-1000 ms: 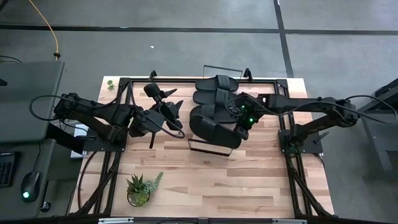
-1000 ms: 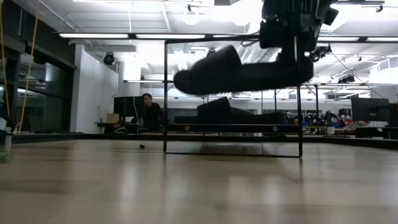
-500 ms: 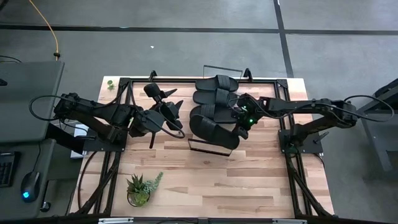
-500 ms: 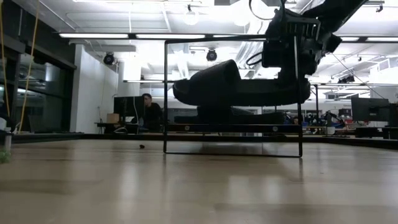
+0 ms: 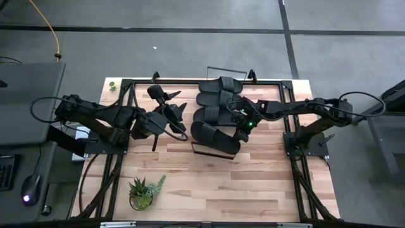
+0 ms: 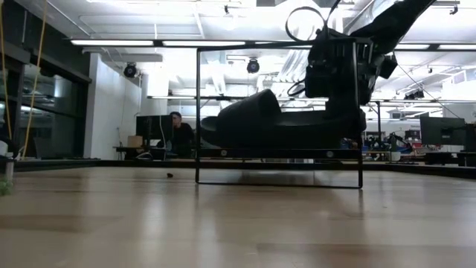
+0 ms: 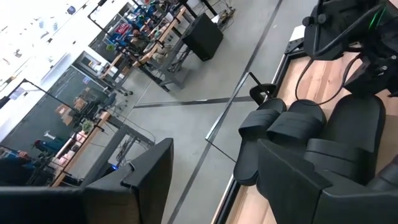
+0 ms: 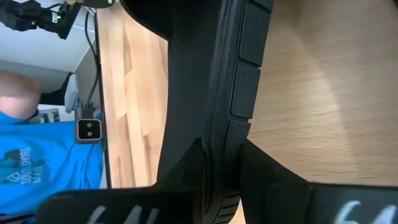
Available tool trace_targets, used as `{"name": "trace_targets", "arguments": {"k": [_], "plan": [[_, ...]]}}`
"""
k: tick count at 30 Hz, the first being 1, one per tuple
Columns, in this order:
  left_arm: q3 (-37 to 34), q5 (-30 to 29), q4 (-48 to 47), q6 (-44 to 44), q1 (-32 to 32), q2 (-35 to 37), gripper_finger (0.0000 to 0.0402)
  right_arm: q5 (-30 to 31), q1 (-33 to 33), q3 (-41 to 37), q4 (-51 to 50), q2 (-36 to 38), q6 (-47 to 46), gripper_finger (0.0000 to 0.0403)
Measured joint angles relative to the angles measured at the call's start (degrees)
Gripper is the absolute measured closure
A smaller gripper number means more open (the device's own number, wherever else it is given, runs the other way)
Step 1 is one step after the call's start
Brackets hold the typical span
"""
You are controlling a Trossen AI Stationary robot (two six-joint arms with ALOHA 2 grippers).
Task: Pick and place slides into the shelf
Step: Put the black slide on the shelf
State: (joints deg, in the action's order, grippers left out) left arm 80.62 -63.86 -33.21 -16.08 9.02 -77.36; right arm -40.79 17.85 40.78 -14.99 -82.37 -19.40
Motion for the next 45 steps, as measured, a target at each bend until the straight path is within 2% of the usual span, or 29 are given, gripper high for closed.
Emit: {"name": "trace_targets", "arguments": {"k": [21, 27, 45], "plan": [[0.0, -0.09, -0.07, -0.11, -0.04, 0.0, 0.0186, -6.08, -0.52, 0.02, -2.02, -0.09, 0.66, 0.0371], [0.0, -0.2, -0.09, -0.11, -0.04, 0.0, 0.0186, -7.63, -0.15, 0.02, -4.84, -0.09, 7.39, 0.0371], [0.0, 0.44, -0.51, 1.38, -0.07, -0.45, 0.0186, -6.64, 4.55, 0.0, -7.14, -0.09, 16.44, 0.0371]]}}
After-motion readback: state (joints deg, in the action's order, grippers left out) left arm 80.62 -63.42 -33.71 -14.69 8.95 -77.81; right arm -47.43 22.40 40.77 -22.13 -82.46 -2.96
